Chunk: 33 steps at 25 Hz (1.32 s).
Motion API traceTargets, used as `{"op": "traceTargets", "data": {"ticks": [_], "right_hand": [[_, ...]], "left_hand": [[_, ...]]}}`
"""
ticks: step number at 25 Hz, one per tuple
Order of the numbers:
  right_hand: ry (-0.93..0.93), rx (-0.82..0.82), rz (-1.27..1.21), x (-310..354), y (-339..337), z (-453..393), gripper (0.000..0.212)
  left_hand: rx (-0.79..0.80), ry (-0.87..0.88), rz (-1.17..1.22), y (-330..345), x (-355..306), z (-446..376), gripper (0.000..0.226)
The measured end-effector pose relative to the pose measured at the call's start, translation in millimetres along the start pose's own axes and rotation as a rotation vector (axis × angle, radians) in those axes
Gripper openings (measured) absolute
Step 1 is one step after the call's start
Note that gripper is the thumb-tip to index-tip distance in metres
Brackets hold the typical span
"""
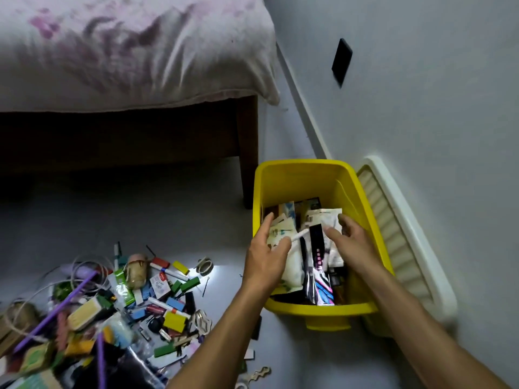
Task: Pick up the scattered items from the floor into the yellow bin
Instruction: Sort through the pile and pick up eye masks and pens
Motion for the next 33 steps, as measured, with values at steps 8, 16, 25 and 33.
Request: {"op": "traceTargets", "data": {"ticks": [8, 16, 25, 33], "right_hand": [[-0.189, 0.228, 0.094, 24.8, 96.4, 106.1, 0.047], [-0.067, 0.730, 0.265, -45.0, 260.1, 216.6, 0.029], [-0.028, 0.892, 0.717, -145.8, 354.9, 245.4, 0.049], [0.037, 0.682, 0.376, -148.4, 352.6, 227.0, 0.022]], "left_hand": [[-0.126, -0.100, 0.016, -83.3, 43.0, 83.9, 0.056], [-0.356, -0.528, 0.012, -186.0, 202.7, 191.9, 0.044], [-0.272, -0.813, -0.367, -222.1, 326.2, 203.4, 0.047], [-0.532, -0.855, -0.327, -245.7, 359.5, 229.1, 0.047]]}}
Point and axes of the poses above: each hand's wrist, its own z-axis away from the middle knuckle, its own y-axis out of the palm, x = y × z, the point moved 6 cm from there along -z, towards the middle knuckle, and after that the axes turned 14 degrees about -z, right-handed, at the moved point
